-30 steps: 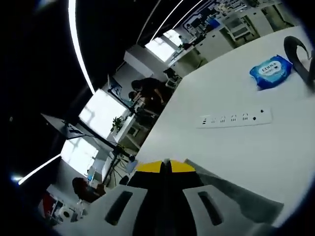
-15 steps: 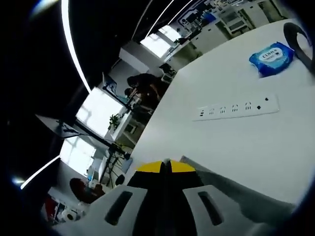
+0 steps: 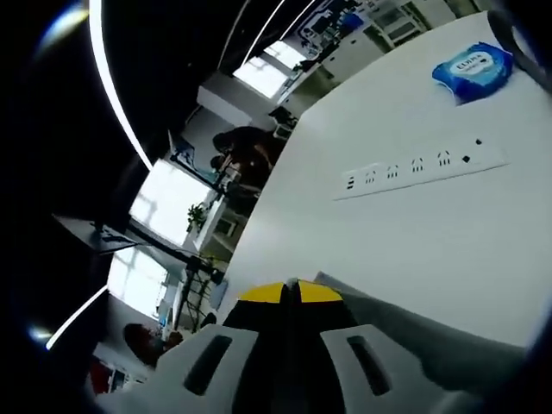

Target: Fold the towel on the table until its edges align and the towel forms a compact rectangular stack.

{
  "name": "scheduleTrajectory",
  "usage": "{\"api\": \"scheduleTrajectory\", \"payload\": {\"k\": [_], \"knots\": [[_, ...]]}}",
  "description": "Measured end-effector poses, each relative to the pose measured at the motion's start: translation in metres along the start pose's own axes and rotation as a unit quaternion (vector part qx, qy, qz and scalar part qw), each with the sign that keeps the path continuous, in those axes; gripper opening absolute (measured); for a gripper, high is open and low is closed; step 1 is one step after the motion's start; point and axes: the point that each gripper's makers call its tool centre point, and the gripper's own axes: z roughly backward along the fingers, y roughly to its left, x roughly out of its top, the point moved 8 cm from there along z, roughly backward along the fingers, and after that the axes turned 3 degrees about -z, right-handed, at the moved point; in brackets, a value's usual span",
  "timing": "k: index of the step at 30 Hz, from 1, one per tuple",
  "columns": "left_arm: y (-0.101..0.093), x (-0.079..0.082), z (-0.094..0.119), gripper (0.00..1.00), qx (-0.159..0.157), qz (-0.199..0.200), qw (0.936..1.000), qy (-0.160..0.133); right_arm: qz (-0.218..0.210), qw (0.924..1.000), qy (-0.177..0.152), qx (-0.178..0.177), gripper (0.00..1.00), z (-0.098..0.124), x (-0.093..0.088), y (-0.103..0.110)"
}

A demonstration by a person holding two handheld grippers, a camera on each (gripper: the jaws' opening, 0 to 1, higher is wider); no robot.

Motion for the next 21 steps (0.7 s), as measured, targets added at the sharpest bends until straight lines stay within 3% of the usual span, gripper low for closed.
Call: {"api": "scheduleTrajectory", "payload": {"k": [11,21], "knots": [[0.015,-0.02,-0.008,0.05,0.015,0.02,0.9996,0.016,-0.025,0.9997,0.003,-0.001,0.01,-0.027,-0.003,-0.013],[0.022,-0.028,-0.011,0.05,0.028,0.034,0.9988,0.022,-0.032,0.9995,0.001,0.0,0.01,-0.032,-0.009,-0.014]]}}
